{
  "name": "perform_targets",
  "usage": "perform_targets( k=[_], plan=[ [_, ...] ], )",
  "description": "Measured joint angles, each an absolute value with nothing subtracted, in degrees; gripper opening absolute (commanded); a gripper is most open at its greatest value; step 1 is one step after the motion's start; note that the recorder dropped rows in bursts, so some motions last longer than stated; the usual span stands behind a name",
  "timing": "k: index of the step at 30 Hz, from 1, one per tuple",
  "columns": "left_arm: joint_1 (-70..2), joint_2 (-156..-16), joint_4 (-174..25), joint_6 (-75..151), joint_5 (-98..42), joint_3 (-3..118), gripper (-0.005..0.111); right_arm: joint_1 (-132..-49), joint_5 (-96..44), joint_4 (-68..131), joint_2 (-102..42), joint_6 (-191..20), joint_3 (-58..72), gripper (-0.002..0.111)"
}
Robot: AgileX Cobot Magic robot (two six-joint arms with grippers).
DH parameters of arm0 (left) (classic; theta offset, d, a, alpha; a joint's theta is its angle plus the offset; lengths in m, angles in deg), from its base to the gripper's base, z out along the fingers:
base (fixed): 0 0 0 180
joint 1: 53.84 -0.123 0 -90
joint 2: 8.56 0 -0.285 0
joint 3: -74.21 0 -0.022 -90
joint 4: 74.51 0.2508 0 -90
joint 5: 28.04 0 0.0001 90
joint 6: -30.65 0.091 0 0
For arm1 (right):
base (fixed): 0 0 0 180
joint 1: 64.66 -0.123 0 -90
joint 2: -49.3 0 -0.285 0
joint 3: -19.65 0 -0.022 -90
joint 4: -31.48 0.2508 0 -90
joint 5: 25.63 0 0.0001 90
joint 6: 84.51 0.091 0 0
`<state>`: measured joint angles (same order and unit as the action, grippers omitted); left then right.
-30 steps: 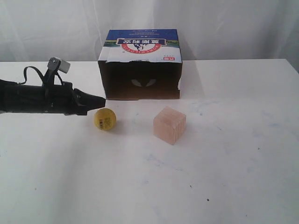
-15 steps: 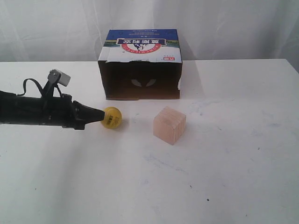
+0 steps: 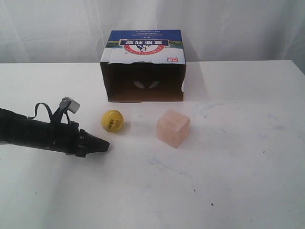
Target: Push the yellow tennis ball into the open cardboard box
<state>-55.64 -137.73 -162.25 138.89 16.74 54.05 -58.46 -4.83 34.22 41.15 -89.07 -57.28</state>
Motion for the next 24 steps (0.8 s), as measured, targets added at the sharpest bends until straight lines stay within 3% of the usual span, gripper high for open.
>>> perform_targets(
  k=[7, 12, 16, 24],
  plan=[
    [-55.3, -140.2, -170.3, 142.8, 13.5, 58.0, 0.000, -58.5, -4.8, 34.2, 41.1, -89.1, -57.3, 0.000],
    [-53.0, -145.2, -168.5, 141.5, 10.1, 73.9, 0.000, -58.5, -4.8, 34.2, 41.1, -89.1, -57.3, 0.000],
    [-51.6, -144.5, -154.9, 128.6, 13.3, 82.8, 0.000, -58.5, -4.8, 34.2, 41.1, -89.1, -57.3, 0.000],
    [-51.2, -141.2, -143.5, 122.5, 11.3, 80.3, 0.000, -58.5, -4.8, 34.2, 41.1, -89.1, -57.3, 0.000]
  ],
)
